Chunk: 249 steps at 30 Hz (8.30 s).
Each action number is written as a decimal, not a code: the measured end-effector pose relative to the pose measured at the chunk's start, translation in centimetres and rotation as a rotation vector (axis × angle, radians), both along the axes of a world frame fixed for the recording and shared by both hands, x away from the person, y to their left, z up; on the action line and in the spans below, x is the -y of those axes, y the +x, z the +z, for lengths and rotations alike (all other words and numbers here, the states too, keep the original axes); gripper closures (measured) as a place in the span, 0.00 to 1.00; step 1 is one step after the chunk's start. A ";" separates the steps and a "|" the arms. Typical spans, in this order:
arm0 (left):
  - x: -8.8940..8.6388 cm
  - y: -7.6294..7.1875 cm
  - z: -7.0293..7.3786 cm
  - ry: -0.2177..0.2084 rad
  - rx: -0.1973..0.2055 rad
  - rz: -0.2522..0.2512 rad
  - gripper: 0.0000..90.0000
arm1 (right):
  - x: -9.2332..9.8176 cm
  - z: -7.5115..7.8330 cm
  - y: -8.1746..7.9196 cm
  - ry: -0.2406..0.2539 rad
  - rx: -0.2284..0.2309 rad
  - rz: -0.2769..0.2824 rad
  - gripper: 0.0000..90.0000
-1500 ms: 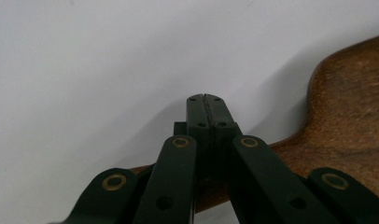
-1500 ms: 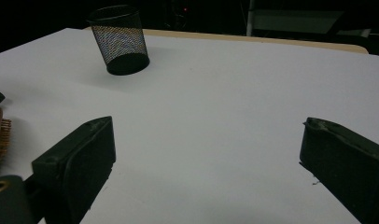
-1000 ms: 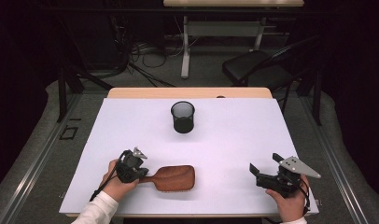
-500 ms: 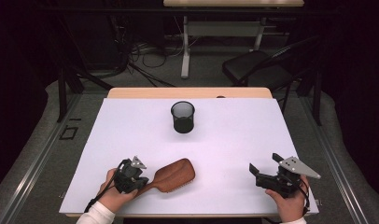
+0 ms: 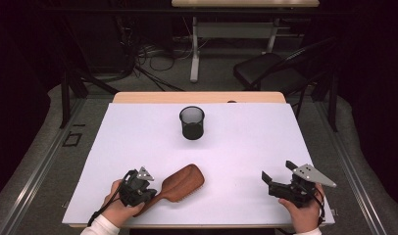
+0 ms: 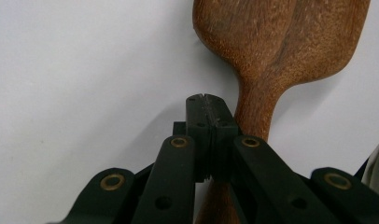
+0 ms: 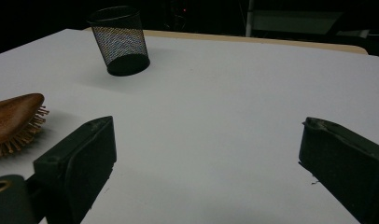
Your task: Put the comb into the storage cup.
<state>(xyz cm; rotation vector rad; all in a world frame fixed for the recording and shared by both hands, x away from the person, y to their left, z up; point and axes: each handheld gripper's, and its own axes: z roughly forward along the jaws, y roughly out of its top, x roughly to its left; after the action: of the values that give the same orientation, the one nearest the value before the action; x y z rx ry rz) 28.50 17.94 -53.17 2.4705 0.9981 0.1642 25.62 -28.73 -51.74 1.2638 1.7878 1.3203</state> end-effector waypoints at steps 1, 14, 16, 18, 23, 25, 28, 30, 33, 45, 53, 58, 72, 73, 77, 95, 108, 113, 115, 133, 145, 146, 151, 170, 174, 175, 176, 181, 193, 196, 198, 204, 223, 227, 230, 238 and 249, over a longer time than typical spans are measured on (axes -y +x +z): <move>0.0 0.1 0.0 0.000 0.001 0.003 0.99 | 0.0 0.0 0.0 0.000 0.001 0.000 0.04; -1.6 1.2 1.3 -0.033 0.050 0.053 0.87 | 0.1 0.0 0.0 -0.002 0.000 -0.003 0.04; -2.0 1.4 1.6 -0.044 0.063 0.061 0.80 | 0.1 0.0 0.0 -0.001 -0.001 -0.003 0.04; -2.3 1.5 2.0 -0.058 0.078 0.075 0.74 | 0.1 0.0 0.0 -0.002 0.000 -0.003 0.04; -2.9 1.7 2.7 -0.082 0.088 0.088 0.64 | 0.0 -0.1 0.1 0.001 0.001 -0.002 0.04; -3.1 1.8 2.9 -0.095 0.092 0.087 0.61 | 0.0 -0.1 0.1 -0.001 0.001 -0.001 0.04; -3.3 1.9 3.0 -0.108 0.093 0.096 0.57 | 0.0 -0.1 0.1 -0.004 -0.007 0.000 0.04; -3.3 1.9 3.1 -0.109 0.095 0.095 0.56 | 0.1 -0.1 0.1 -0.005 -0.007 -0.001 0.04; -3.6 2.0 3.4 -0.150 0.108 0.079 0.52 | 0.1 -0.1 0.1 -0.004 -0.007 -0.001 0.04; -3.2 1.9 4.0 -0.207 0.121 0.051 0.31 | 0.0 -0.2 0.2 0.000 -0.011 -0.001 0.04; -2.4 1.7 4.4 -0.220 0.149 0.033 0.03 | 0.0 -0.3 0.2 0.005 -0.010 -0.002 0.04; -2.2 1.4 4.9 -0.232 0.181 0.017 0.00 | 0.0 -0.3 0.2 0.002 -0.008 -0.002 0.04; -1.5 0.1 6.1 -0.197 0.240 -0.045 0.00 | -0.1 -0.3 0.2 -0.002 -0.009 -0.002 0.04; -1.5 0.1 6.1 -0.197 0.240 -0.045 0.00 | -0.1 -0.3 0.2 -0.002 -0.009 -0.002 0.04; -1.0 -0.3 6.0 -0.149 0.235 -0.071 0.00 | -0.1 -0.3 0.2 -0.003 -0.010 -0.002 0.04; 0.9 -0.8 4.1 -0.016 0.194 -0.139 0.00 | -0.1 -0.2 0.1 -0.005 -0.008 0.002 0.04; 1.7 0.0 2.5 0.018 0.117 -0.160 0.00 | -0.1 -0.2 0.1 -0.006 -0.007 0.003 0.04; 1.7 0.2 2.1 0.029 0.083 -0.164 0.00 | -0.1 -0.2 0.1 -0.006 -0.006 0.004 0.04; 1.7 0.2 1.9 0.035 0.075 -0.168 0.00 | -0.1 -0.2 0.1 -0.005 -0.008 0.004 0.04; 2.5 0.4 0.9 0.095 0.051 -0.197 0.09 | -0.1 -0.2 0.1 -0.005 -0.009 0.005 0.04; 3.0 0.5 0.4 0.146 0.021 -0.242 0.31 | -0.1 -0.2 0.2 -0.004 -0.009 0.007 0.04; 3.0 0.5 0.4 0.146 0.021 -0.242 0.32 | -0.1 -0.2 0.2 -0.004 -0.009 0.007 0.04; 3.3 0.5 0.2 0.161 0.013 -0.266 0.40 | -0.1 -0.3 0.2 -0.008 -0.010 0.010 0.04; 3.8 0.8 0.1 0.164 -0.011 -0.275 0.57 | -0.1 -0.3 0.2 -0.006 -0.013 0.010 0.05; 3.8 0.9 0.1 0.161 -0.020 -0.276 0.58 | -0.1 -0.3 0.2 -0.006 -0.013 0.010 0.05; 3.8 0.9 0.1 0.161 -0.020 -0.276 0.58 | -0.1 -0.3 0.2 -0.006 -0.013 0.010 0.05; 3.8 0.9 0.1 0.161 -0.024 -0.276 0.59 | -0.1 -0.3 0.2 -0.005 -0.012 0.010 0.05; 3.8 1.0 0.1 0.148 -0.042 -0.267 0.63 | -0.1 -0.3 0.2 -0.004 -0.014 0.011 0.05; 3.6 0.9 0.2 0.162 -0.058 -0.270 0.76 | -0.2 -0.3 0.2 -0.005 -0.013 0.013 0.05; 3.7 0.8 0.3 0.179 -0.053 -0.281 0.78 | -0.1 -0.3 0.2 -0.009 -0.019 0.014 0.05; 3.7 0.8 0.3 0.182 -0.051 -0.279 0.78 | -0.2 -0.3 0.2 -0.006 -0.014 0.014 0.05; 3.6 0.8 0.3 0.178 -0.063 -0.269 0.79 | -0.2 -0.3 0.2 -0.008 -0.014 0.013 0.05; 3.3 0.8 0.3 0.155 -0.069 -0.257 0.80 | -0.2 -0.3 0.2 -0.012 -0.015 0.013 0.05; 3.1 0.8 0.2 0.140 -0.076 -0.252 0.80 | -0.2 -0.3 0.2 -0.010 -0.016 0.012 0.05; 3.0 0.8 0.2 0.122 -0.084 -0.243 0.80 | -0.2 -0.3 0.2 -0.009 -0.016 0.012 0.05; 2.8 0.7 0.3 0.093 -0.069 -0.228 0.80 | -0.2 -0.3 0.2 -0.011 -0.018 0.011 0.05; 2.1 0.9 0.8 0.052 -0.045 -0.186 0.80 | -0.2 -0.3 0.2 -0.011 -0.021 0.013 0.05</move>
<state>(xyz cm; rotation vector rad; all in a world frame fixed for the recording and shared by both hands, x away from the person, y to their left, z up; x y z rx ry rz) 29.38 15.80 -52.35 2.6087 0.7856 0.0754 25.82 -28.57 -52.06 1.2666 1.8177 1.3075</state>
